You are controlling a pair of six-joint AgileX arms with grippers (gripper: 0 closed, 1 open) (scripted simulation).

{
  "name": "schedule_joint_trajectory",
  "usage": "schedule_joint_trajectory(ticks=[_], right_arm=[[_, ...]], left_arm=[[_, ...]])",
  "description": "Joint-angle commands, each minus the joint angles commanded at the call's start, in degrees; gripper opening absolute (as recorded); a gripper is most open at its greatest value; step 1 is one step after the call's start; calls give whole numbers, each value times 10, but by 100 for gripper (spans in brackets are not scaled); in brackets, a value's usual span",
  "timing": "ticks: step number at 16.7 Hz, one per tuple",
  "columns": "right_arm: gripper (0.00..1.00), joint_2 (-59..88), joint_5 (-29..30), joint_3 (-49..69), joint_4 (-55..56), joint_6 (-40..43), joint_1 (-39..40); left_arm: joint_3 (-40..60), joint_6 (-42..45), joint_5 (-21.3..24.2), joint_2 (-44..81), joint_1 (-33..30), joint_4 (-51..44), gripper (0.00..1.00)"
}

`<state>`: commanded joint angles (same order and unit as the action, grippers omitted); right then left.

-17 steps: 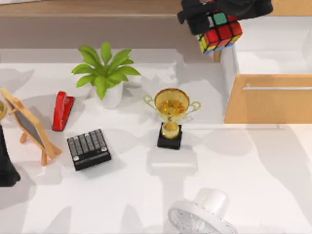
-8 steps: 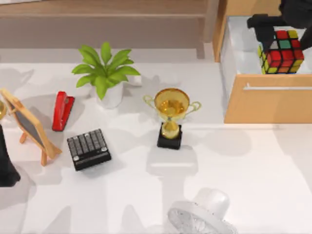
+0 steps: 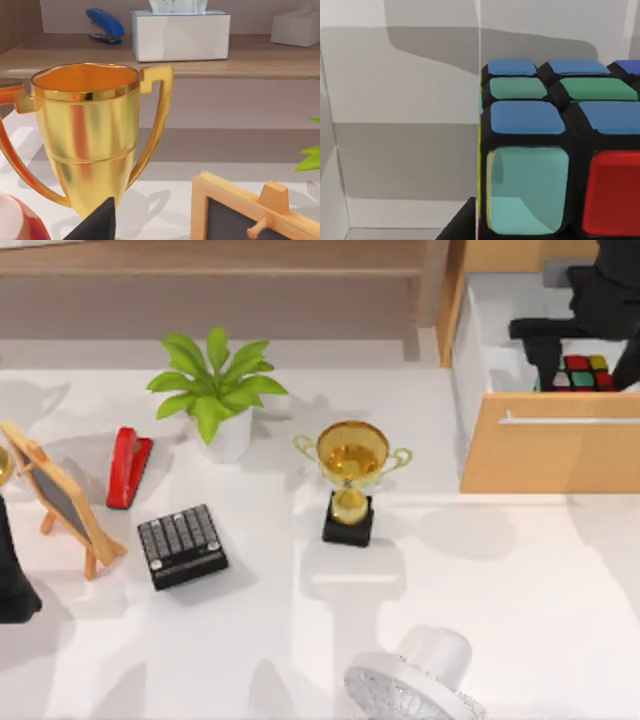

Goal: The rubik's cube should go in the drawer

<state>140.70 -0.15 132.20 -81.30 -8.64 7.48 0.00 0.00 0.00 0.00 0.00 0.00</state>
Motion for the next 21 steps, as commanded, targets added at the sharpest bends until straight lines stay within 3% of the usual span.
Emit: schedule_joint_trajectory(ticks=[2,15,21], right_arm=[[0,0,0,0,0,0,0],[98,0,0,0,0,0,0],[100,0,0,0,0,0,0]], left_arm=[[0,0,0,0,0,0,100],[0,0,0,0,0,0,100],[0,0,0,0,0,0,100]])
